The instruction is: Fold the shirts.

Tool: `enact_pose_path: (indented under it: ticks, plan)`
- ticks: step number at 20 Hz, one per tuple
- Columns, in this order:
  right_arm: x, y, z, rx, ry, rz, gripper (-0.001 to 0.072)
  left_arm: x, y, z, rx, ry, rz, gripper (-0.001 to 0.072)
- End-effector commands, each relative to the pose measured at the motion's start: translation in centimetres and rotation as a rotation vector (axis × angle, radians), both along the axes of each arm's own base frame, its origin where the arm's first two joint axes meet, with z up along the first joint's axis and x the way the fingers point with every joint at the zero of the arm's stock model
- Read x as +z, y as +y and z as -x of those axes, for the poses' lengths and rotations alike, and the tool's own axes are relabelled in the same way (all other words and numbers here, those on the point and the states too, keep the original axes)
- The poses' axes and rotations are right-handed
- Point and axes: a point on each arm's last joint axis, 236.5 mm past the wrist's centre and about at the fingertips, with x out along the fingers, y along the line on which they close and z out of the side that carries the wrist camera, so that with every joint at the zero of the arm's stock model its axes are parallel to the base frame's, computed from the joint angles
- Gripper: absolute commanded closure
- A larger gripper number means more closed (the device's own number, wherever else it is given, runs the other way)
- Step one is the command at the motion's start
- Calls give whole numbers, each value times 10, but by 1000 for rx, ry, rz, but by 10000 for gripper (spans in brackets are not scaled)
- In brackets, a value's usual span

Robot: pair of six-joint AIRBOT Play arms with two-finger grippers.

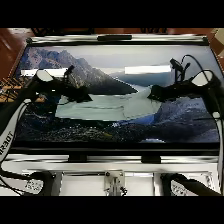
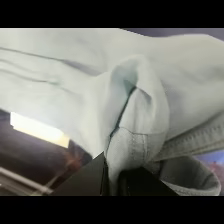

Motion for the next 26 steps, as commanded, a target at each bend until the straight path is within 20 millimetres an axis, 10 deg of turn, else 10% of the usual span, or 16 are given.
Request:
enact_pose_path:
  ticks: [1, 7, 10, 13, 18, 22, 26]
  plan:
    - [60, 4, 42, -7, -63, -23, 637, -12, -81, 23, -43, -7, 40, 675]
    - [119, 7, 90, -54, -151, -60, 637, -27, -201, 80, -83, 66, 224, 677]
    - [133, 6, 91, -93, -194, -83, 637, -37, -224, 109, -154, 57, 210, 677]
    - [127, 9, 84, -94, -169, -97, 637, -22, -216, 90, -148, -29, 222, 678]
    - [110, 35, 43, -88, -176, -145, 637, 13, -99, 15, -63, -160, 64, 679]
    - [84, 113, 7, -14, -175, -261, 637, 60, 43, -26, 103, -238, -97, 678]
    - [3, 201, -16, -12, -63, -316, 637, 135, 148, -26, 290, -356, -129, 677]
